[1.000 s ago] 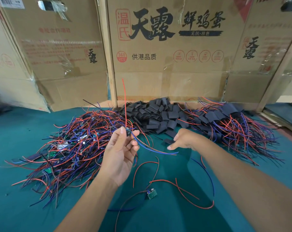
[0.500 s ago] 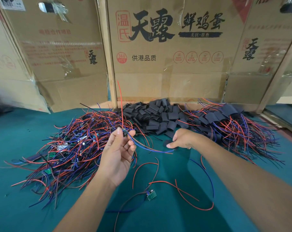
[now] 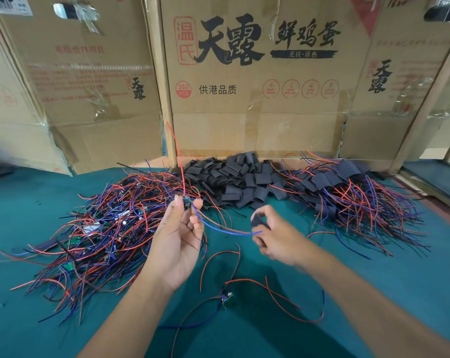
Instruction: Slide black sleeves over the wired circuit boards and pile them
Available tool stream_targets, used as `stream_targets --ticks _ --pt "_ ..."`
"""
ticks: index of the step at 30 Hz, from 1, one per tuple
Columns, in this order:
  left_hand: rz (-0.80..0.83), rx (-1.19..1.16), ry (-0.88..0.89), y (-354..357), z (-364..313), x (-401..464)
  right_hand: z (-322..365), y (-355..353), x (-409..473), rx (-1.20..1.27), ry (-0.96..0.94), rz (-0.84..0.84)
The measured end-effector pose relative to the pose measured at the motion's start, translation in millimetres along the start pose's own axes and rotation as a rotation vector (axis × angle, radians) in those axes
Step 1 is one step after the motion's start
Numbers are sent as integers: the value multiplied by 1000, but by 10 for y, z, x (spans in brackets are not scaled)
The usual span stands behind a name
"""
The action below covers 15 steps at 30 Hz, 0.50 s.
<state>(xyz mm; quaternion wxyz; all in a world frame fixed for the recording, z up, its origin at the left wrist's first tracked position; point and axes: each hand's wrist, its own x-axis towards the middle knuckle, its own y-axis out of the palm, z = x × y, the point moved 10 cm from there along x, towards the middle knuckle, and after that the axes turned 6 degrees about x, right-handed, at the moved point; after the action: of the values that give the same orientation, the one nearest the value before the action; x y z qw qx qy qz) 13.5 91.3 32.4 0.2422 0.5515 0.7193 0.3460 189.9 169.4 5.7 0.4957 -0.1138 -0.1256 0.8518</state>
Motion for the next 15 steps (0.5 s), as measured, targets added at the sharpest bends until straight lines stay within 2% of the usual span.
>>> stream_targets --ticks 3,5,10,15 --pt "46 5 -11 65 51 -15 -207 271 -274 335 133 39" --pt "38 23 -2 42 32 -3 -235 290 -365 401 176 58" --pt "-17 16 46 -78 -124 48 31 136 -489 389 -96 146" --pt "-30 23 67 -71 -182 39 276 10 -568 262 -321 148"
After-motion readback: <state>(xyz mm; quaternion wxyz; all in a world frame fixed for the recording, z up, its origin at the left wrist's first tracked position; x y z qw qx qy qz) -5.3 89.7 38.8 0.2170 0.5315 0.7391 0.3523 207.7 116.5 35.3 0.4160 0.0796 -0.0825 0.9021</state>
